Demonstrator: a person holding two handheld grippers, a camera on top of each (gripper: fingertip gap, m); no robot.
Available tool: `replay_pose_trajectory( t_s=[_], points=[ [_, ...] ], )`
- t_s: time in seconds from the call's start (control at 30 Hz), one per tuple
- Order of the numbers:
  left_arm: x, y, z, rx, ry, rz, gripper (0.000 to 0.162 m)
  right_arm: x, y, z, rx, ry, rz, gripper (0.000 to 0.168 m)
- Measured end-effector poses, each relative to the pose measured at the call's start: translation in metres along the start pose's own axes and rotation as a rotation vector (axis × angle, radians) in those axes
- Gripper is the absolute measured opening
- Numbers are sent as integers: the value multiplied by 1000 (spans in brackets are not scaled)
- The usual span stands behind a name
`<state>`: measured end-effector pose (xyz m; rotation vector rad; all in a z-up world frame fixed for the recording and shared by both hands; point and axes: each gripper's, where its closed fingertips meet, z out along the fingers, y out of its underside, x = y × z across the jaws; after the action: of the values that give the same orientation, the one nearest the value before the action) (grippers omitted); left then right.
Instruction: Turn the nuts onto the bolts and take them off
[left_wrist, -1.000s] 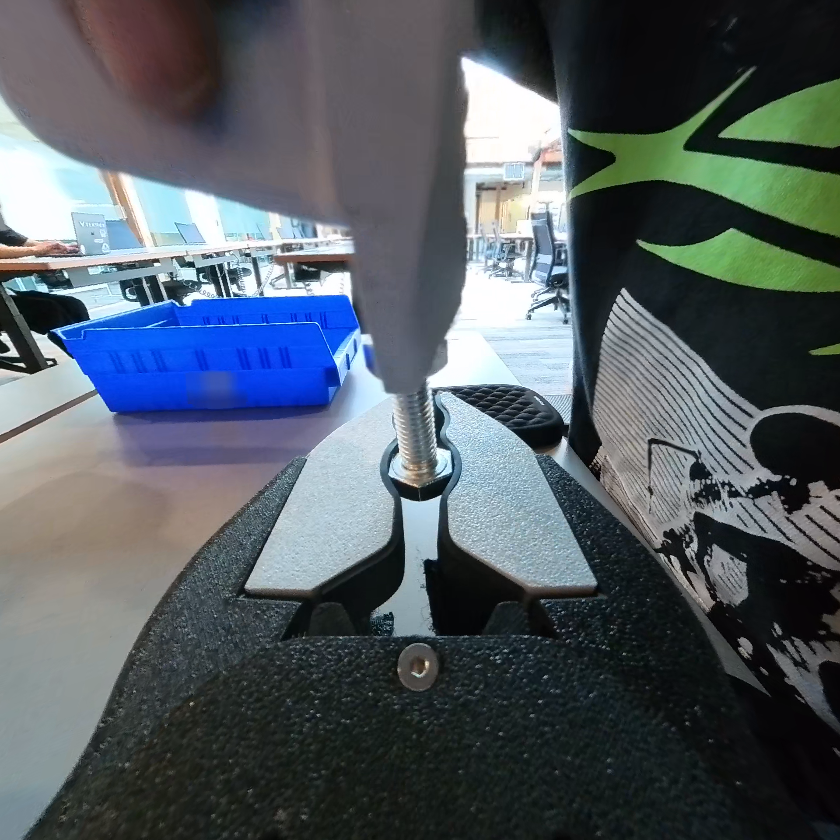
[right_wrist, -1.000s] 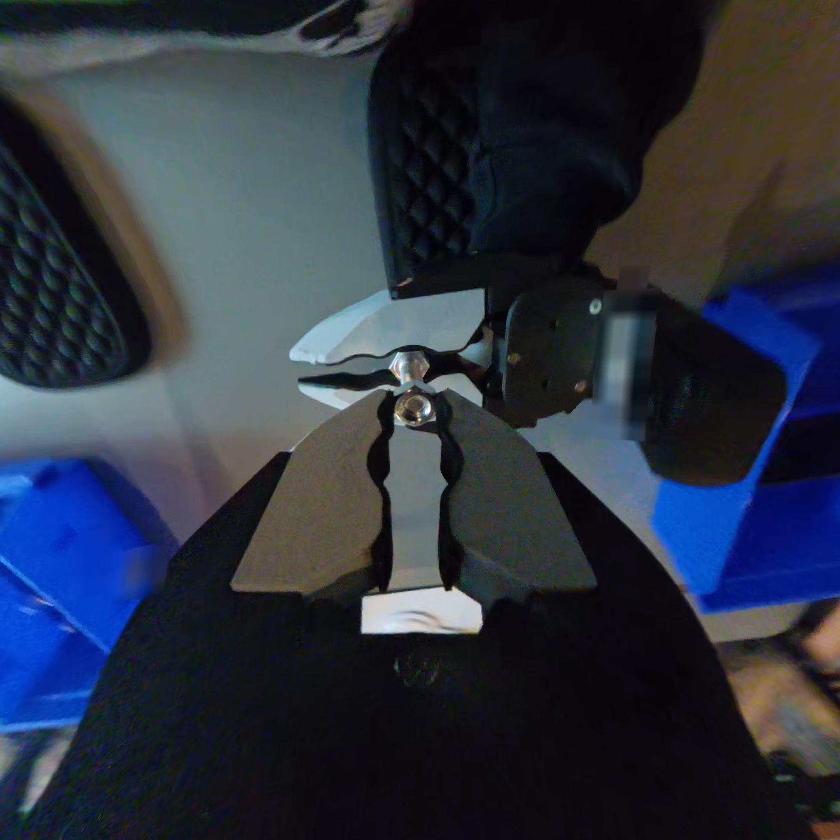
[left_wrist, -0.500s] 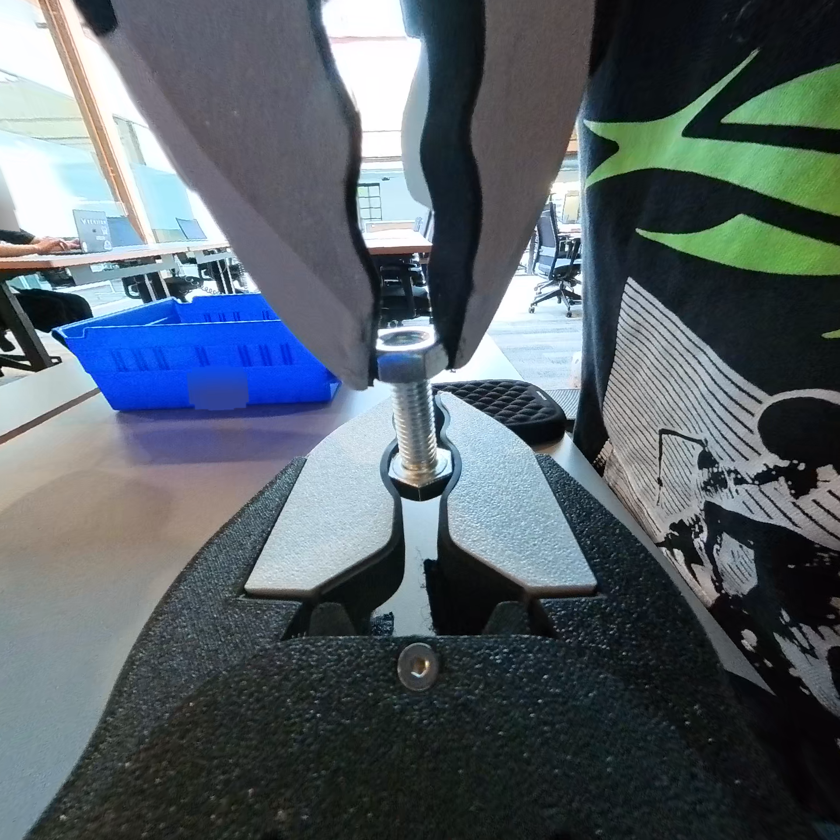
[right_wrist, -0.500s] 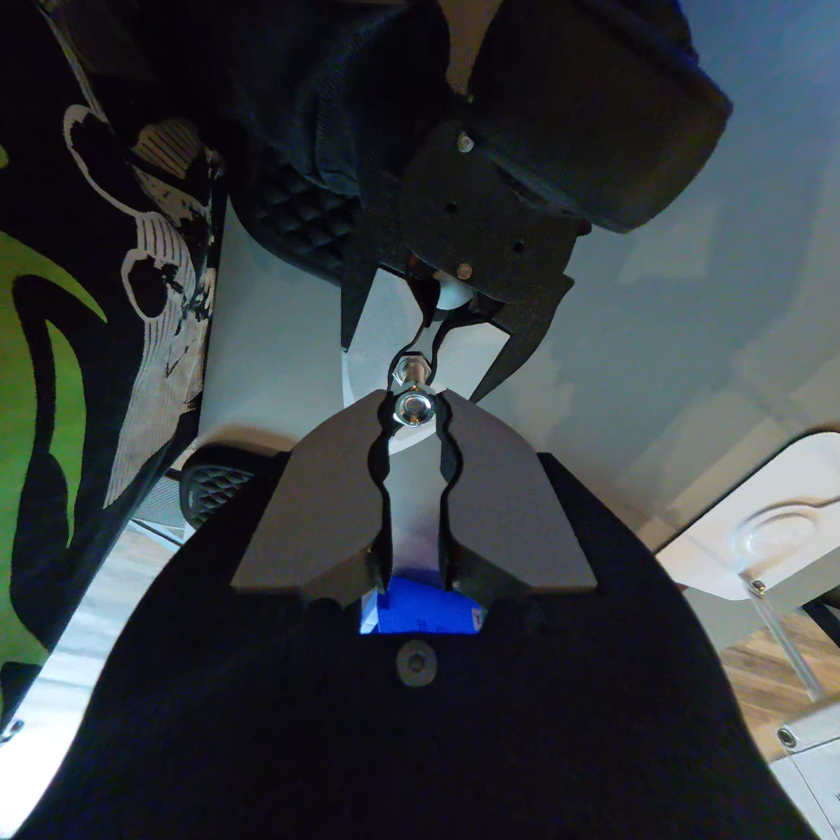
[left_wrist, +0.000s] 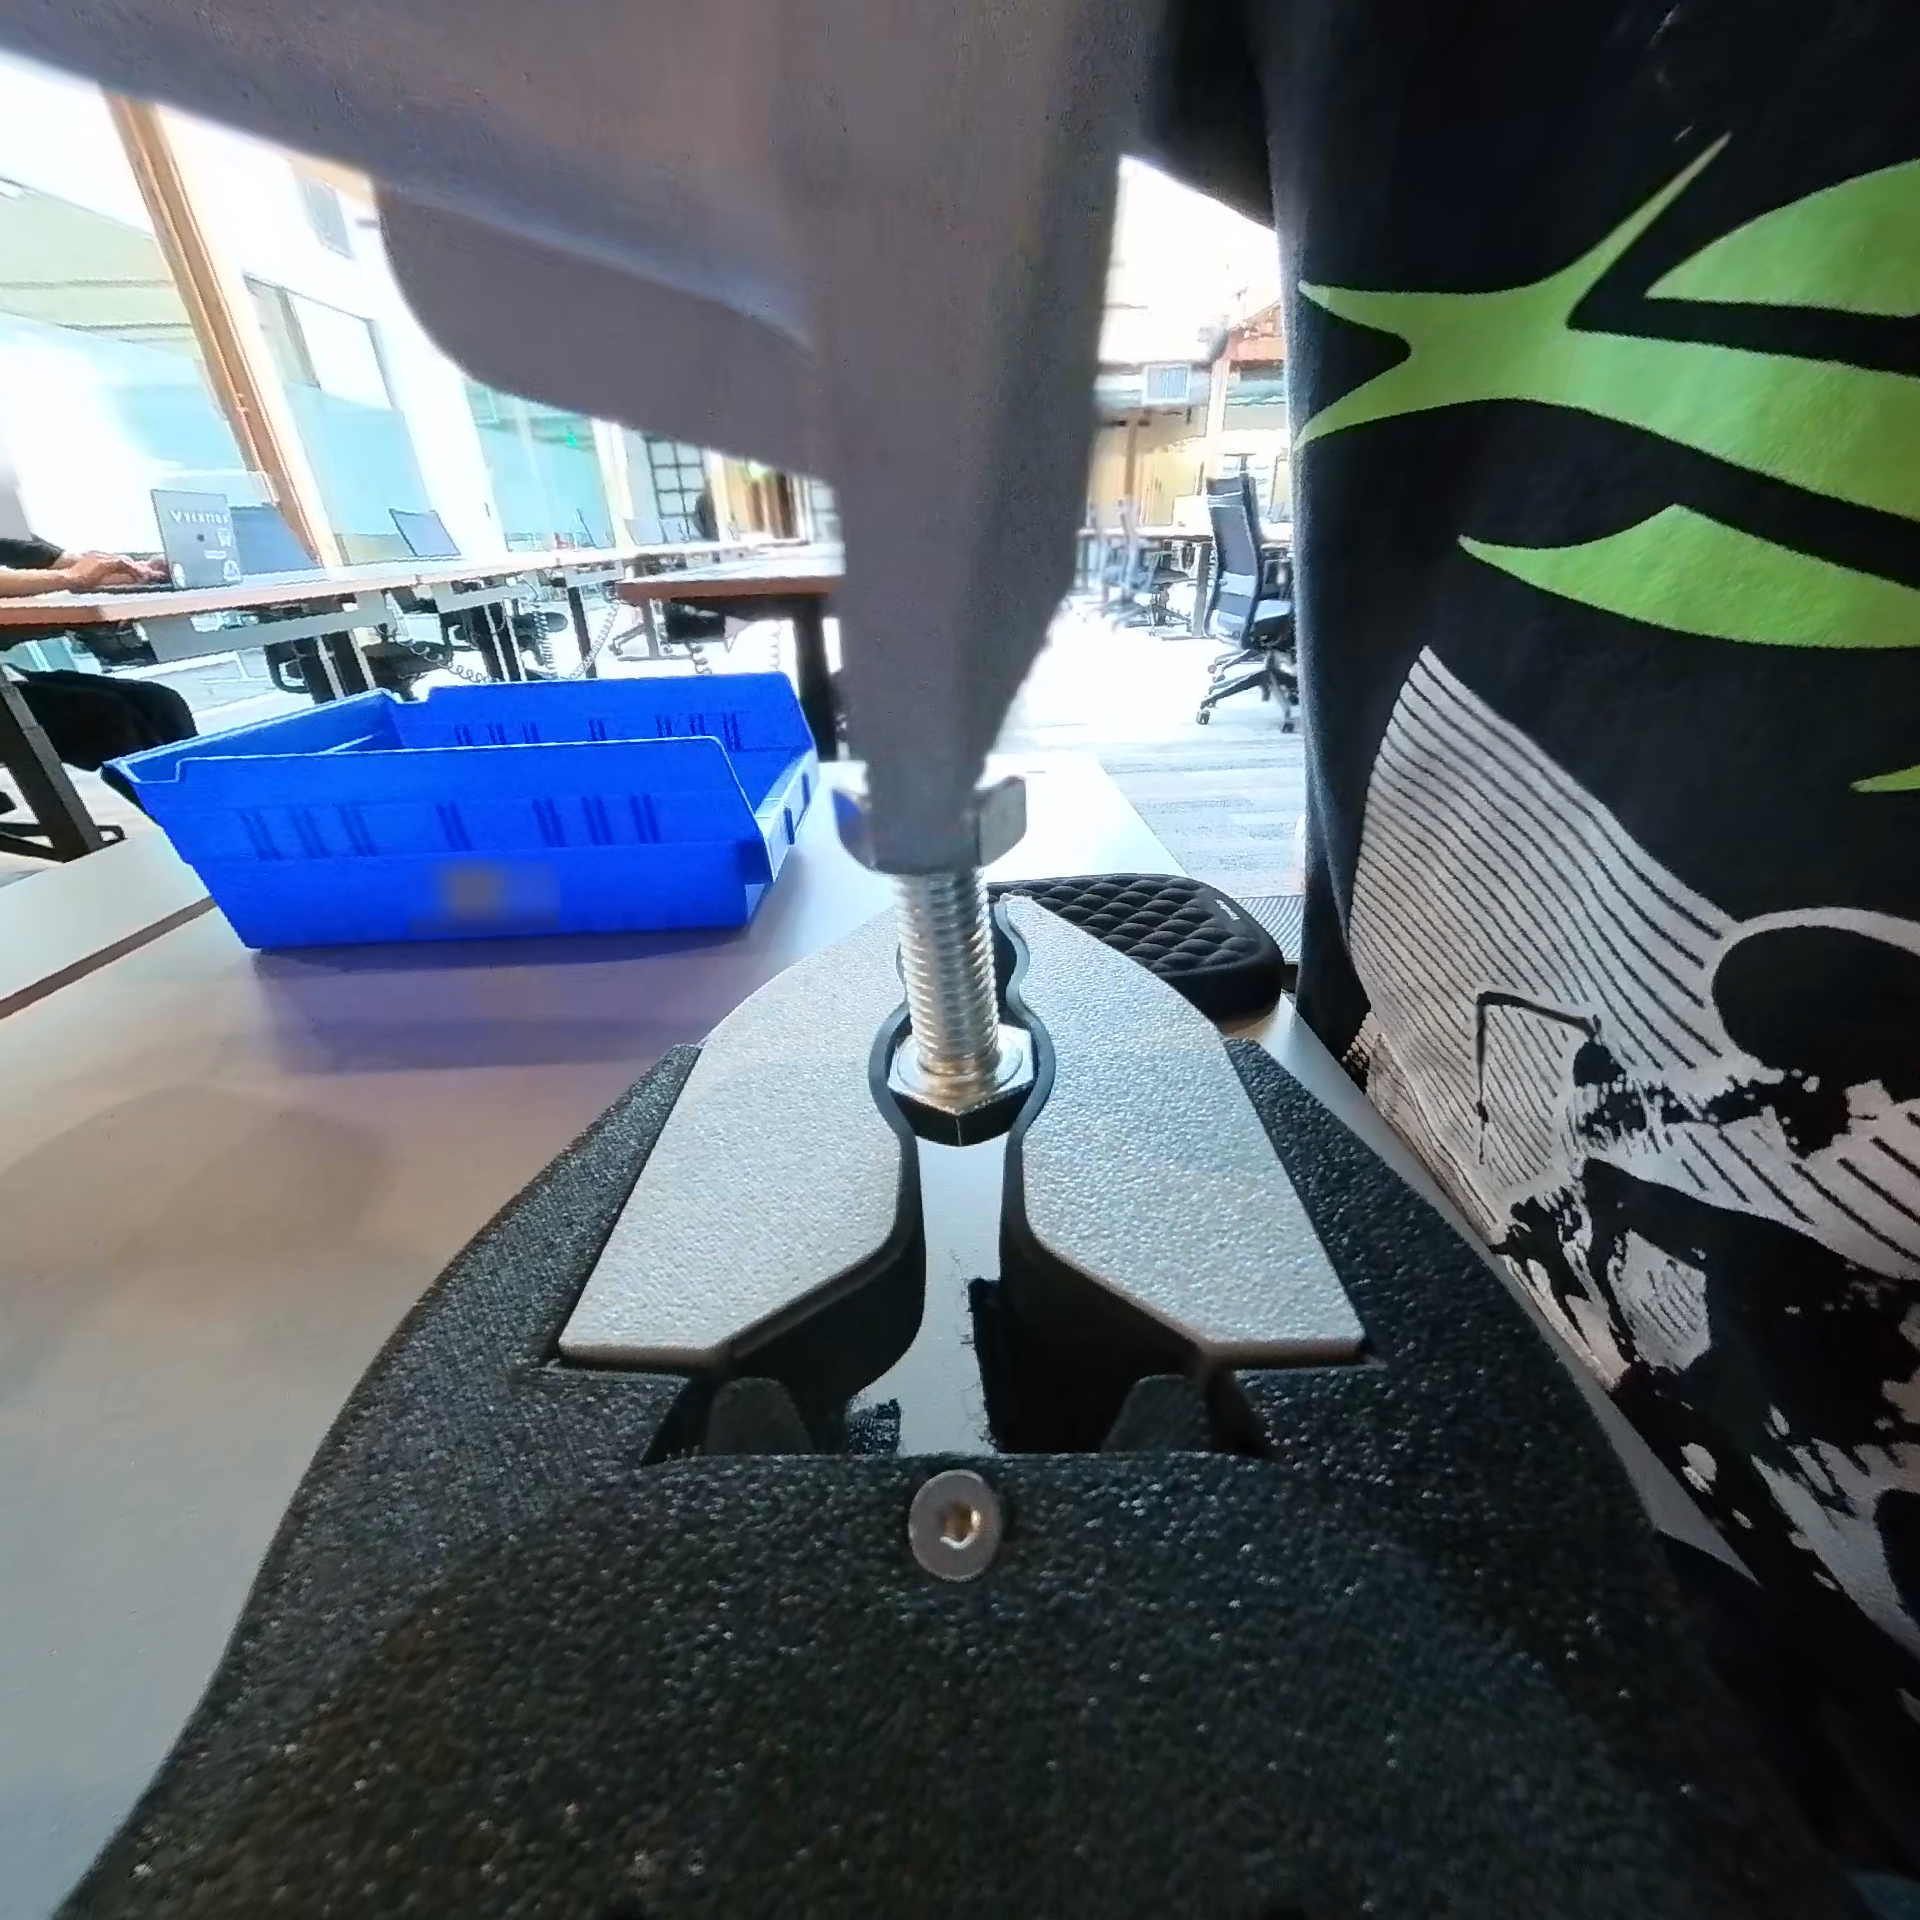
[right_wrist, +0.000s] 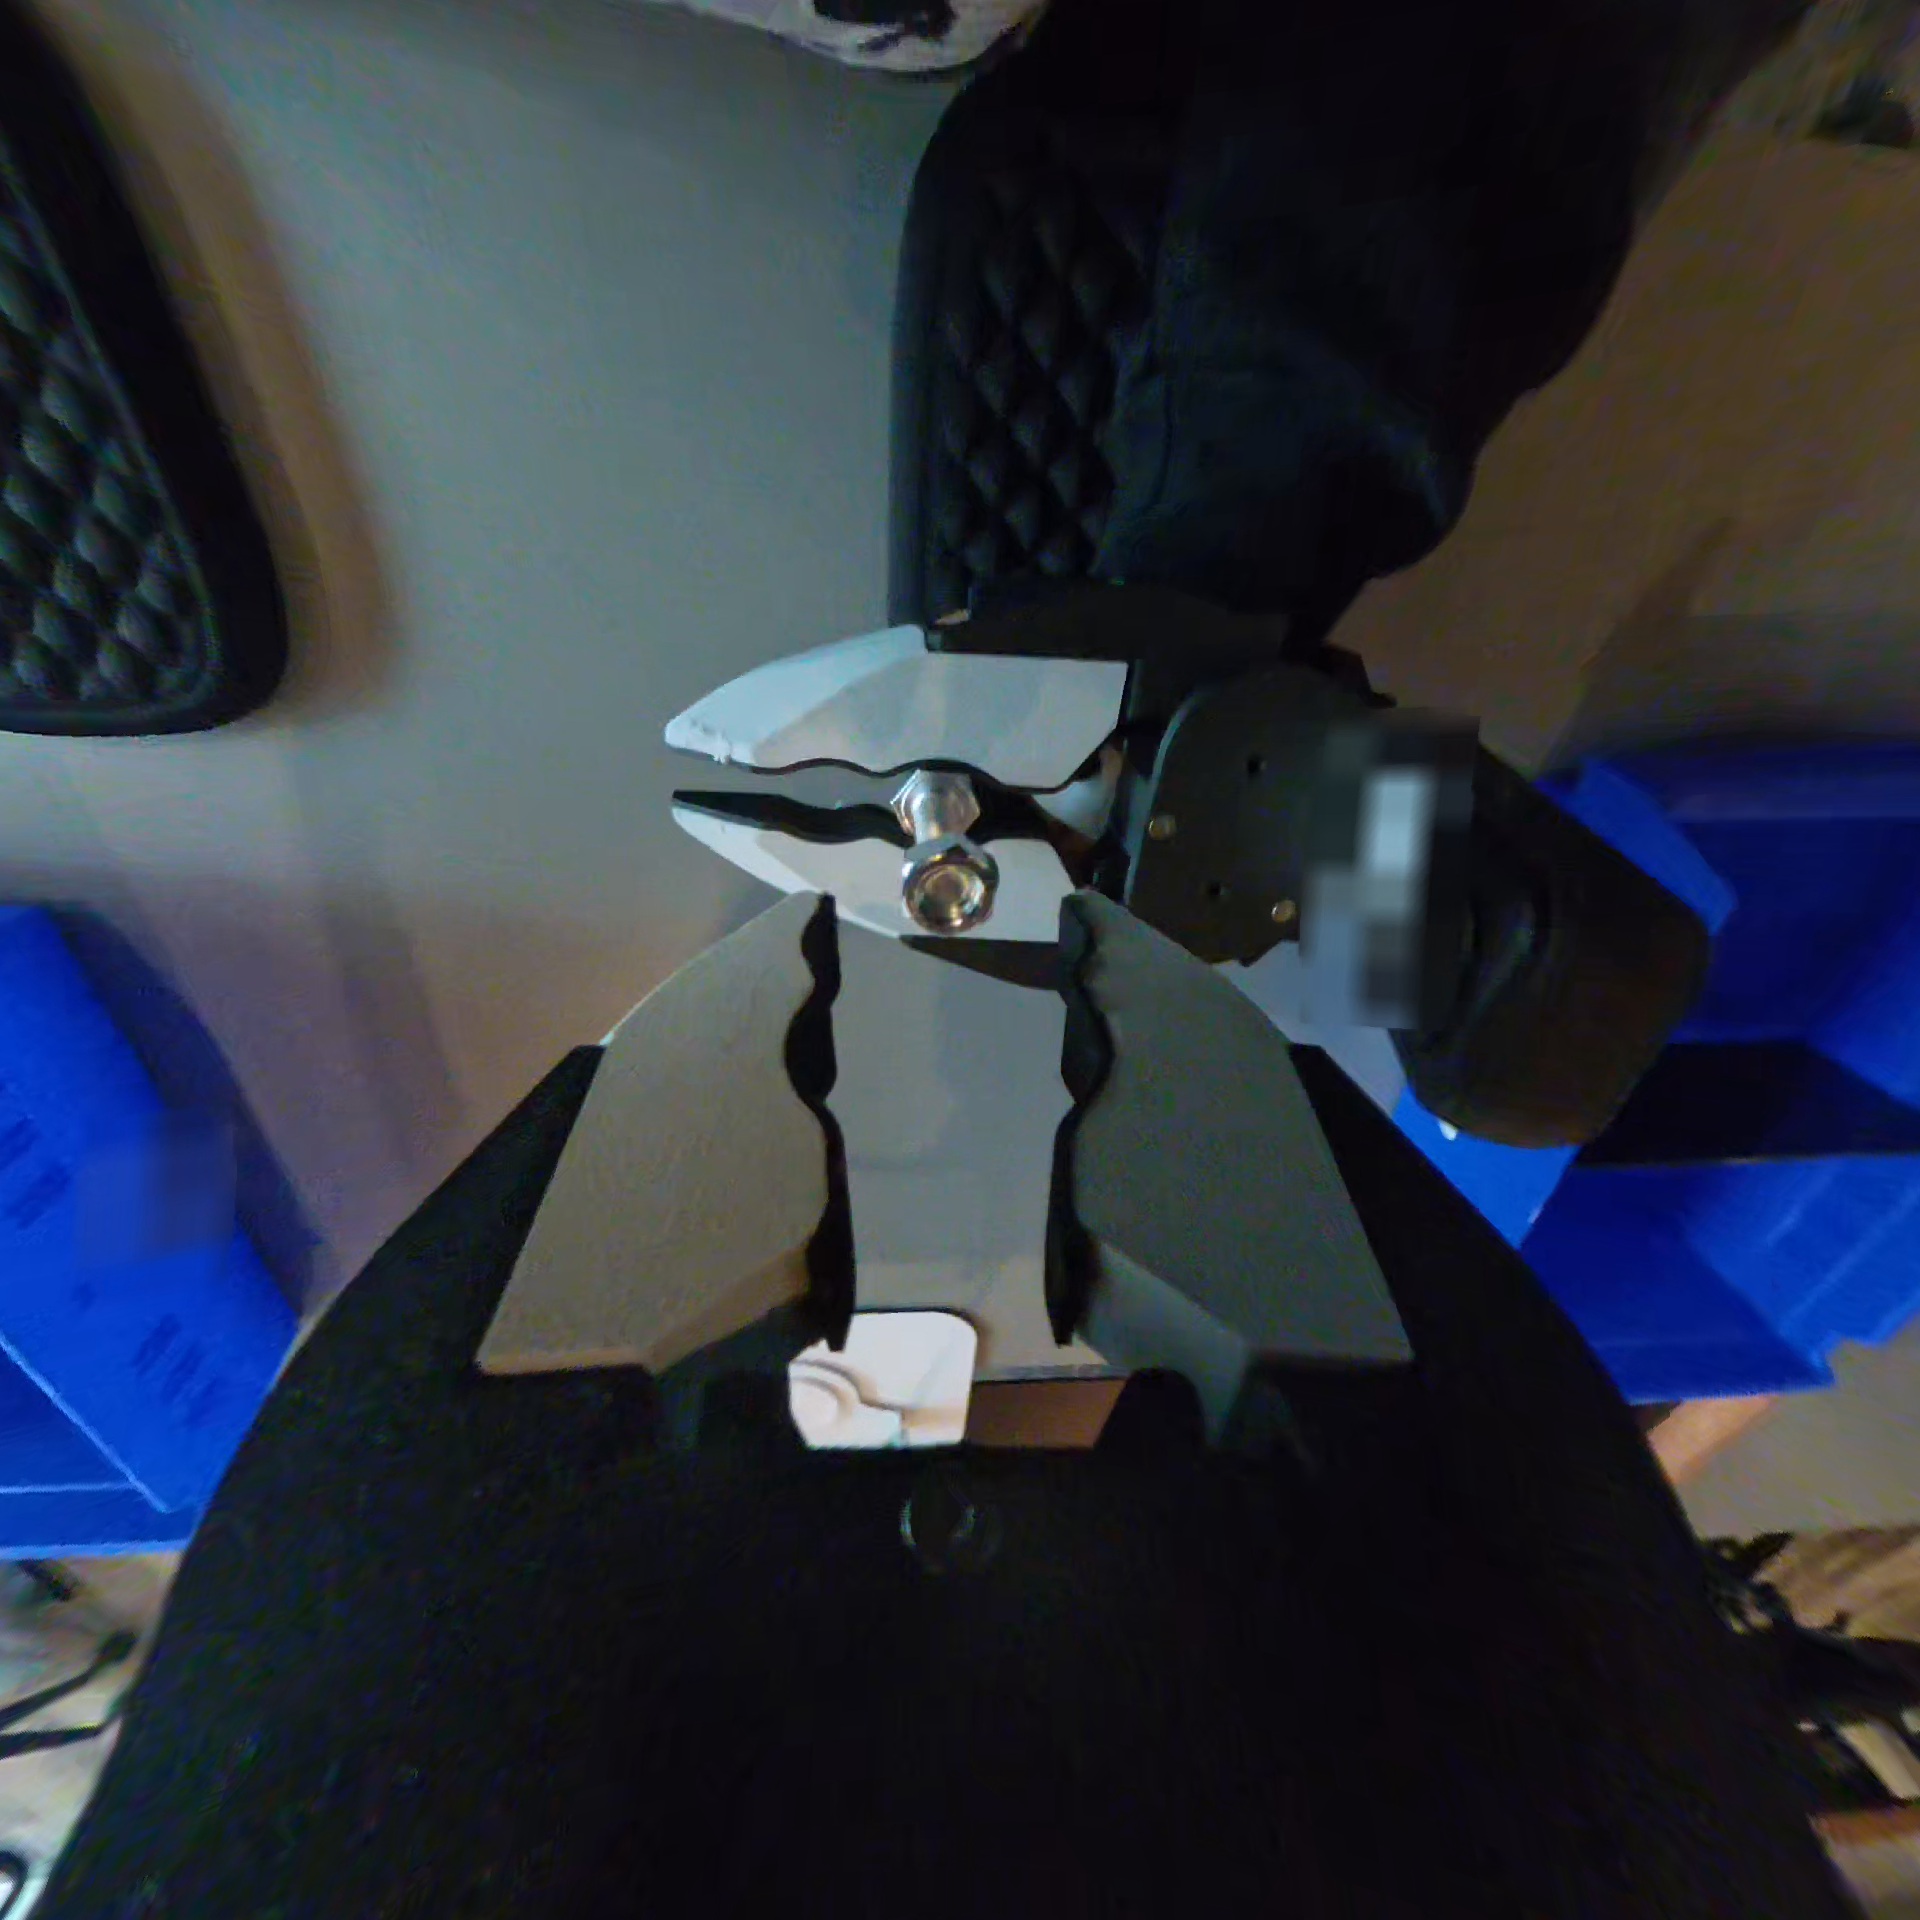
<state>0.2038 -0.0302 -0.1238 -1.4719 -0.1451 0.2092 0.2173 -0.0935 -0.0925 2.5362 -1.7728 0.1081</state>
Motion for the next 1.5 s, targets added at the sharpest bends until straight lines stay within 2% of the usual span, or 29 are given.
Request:
replay_pose_trajectory(
  t_s=[0.27,0.43,0.57,0.73,0.83,1.07,1.13,1.23,1.33,1.5],
  points=[
    [0,0,0,2,1,-1,10,-1,-3,6,5,-18,-56,20],
    [-1,-1,-1,5,-6,-2,10,0,-1,6,8,-6,41,18],
    [-2,0,0,3,-13,-3,10,-1,0,7,-4,-12,420,18],
    [-1,2,1,-11,-9,12,10,-5,-2,7,-41,-50,1185,17],
    [0,5,3,-35,-9,17,10,-7,-3,9,-26,-74,1257,17],
    [-1,1,1,-6,-14,11,10,-1,-1,8,-17,-46,1195,21],
    [-2,0,0,1,-12,7,10,4,4,6,-7,3,1039,37],
    [-1,0,1,1,-8,8,10,11,13,-4,-16,76,659,52],
    [-1,0,1,1,-5,6,10,5,7,-9,16,44,295,50],
    [-1,-1,1,5,-2,3,10,1,0,-3,33,-51,96,44]
  ],
)
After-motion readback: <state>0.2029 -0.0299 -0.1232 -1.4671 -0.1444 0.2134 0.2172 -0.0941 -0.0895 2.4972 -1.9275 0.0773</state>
